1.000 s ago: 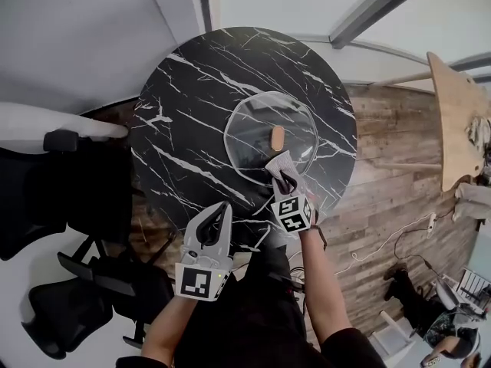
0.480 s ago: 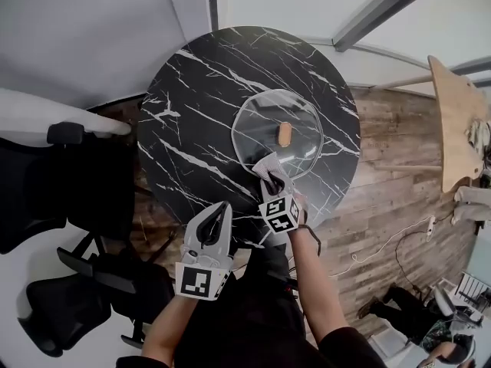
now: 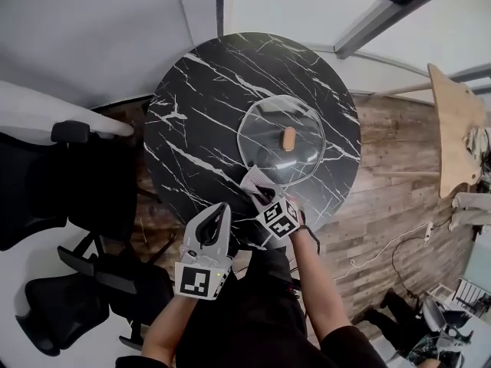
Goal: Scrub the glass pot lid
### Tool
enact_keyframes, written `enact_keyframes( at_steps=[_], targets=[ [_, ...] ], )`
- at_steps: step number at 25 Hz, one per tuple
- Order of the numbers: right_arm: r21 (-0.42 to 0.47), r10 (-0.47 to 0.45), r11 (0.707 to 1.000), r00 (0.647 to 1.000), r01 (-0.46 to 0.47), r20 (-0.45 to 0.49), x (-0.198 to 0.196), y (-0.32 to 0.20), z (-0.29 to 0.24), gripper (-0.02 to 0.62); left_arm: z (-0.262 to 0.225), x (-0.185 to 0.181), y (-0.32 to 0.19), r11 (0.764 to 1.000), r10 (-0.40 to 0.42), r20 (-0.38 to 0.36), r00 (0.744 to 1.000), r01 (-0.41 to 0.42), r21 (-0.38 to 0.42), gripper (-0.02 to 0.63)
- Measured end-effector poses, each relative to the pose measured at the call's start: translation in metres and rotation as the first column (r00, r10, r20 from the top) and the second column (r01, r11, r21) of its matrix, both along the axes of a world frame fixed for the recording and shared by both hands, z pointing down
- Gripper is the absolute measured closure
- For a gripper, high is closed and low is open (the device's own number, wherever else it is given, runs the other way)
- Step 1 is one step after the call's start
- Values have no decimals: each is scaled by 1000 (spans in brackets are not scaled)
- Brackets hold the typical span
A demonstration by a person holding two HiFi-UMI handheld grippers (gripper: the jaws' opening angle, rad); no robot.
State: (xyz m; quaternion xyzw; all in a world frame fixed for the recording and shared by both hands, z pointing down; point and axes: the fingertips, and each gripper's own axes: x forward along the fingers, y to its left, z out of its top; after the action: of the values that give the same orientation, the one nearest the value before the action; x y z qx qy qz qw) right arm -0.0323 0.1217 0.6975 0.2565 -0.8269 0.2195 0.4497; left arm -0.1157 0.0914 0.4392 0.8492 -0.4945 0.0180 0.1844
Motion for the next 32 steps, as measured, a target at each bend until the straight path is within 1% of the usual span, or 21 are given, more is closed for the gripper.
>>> enact_keyframes(
  at_steps=[2, 4, 5, 6, 8, 10, 13, 16, 18, 20, 23, 25, 27, 29, 32],
  targets=[
    [-85, -23, 996, 996, 30, 87, -8, 11, -10, 515, -1, -3, -1, 1000, 3, 4, 1000, -3, 1, 603],
    [-173, 5, 984, 980, 30, 199, -15, 22, -21, 515, 1, -6, -1, 1000, 7, 13, 1000, -7, -9, 603],
    [-198, 22, 980, 970, 27, 241, -15, 27, -27, 516, 1, -7, 0, 1000, 9, 16, 1000, -9, -13, 603],
    [-204, 33, 979, 963, 23, 267, -14, 30, -33, 517, 0, -6, 0, 1000, 7, 14, 1000, -7, -12, 603],
    [-180, 45, 984, 957, 8, 288, -7, 32, -44, 517, -4, -4, -3, 1000, -1, 4, 1000, 1, -12, 603],
    [-137, 62, 990, 952, -22, 299, 0, 28, -57, 517, -5, -2, -7, 1000, -1, 8, 1000, 1, -7, 603],
    [-71, 124, 992, 938, -106, 323, 12, 20, -79, 517, -8, 5, -11, 1000, -5, 16, 1000, 5, -1, 603],
    [-27, 200, 979, 912, -204, 359, 33, 8, -104, 520, -12, 23, -9, 1000, 1, 8, 1000, -1, -5, 603],
    [-4, 243, 965, 890, -262, 387, 44, -7, -116, 520, -20, 36, -18, 1000, -3, 3, 1000, 3, 18, 603],
    [33, 264, 953, 880, -301, 396, 56, -21, -124, 520, -28, 47, -27, 999, -20, 3, 1000, 20, 38, 603],
    [112, 247, 944, 887, -312, 390, 77, -36, -132, 520, -37, 67, -34, 997, -39, 0, 999, 39, 60, 603],
    [137, 235, 941, 891, -308, 388, 87, -43, -136, 520, -40, 80, -38, 997, -44, 14, 999, 43, 66, 603],
    [151, 237, 937, 893, -314, 384, 99, -48, -137, 520, -41, 93, -42, 997, -58, 34, 998, 56, 61, 603],
    [155, 258, 929, 889, -336, 379, 115, -56, -140, 520, -44, 107, -46, 995, -81, 43, 996, 78, 62, 603],
    [135, 306, 914, 869, -382, 388, 140, -65, -144, 520, -56, 125, -48, 990, -117, 51, 992, 113, 80, 603]
  ],
)
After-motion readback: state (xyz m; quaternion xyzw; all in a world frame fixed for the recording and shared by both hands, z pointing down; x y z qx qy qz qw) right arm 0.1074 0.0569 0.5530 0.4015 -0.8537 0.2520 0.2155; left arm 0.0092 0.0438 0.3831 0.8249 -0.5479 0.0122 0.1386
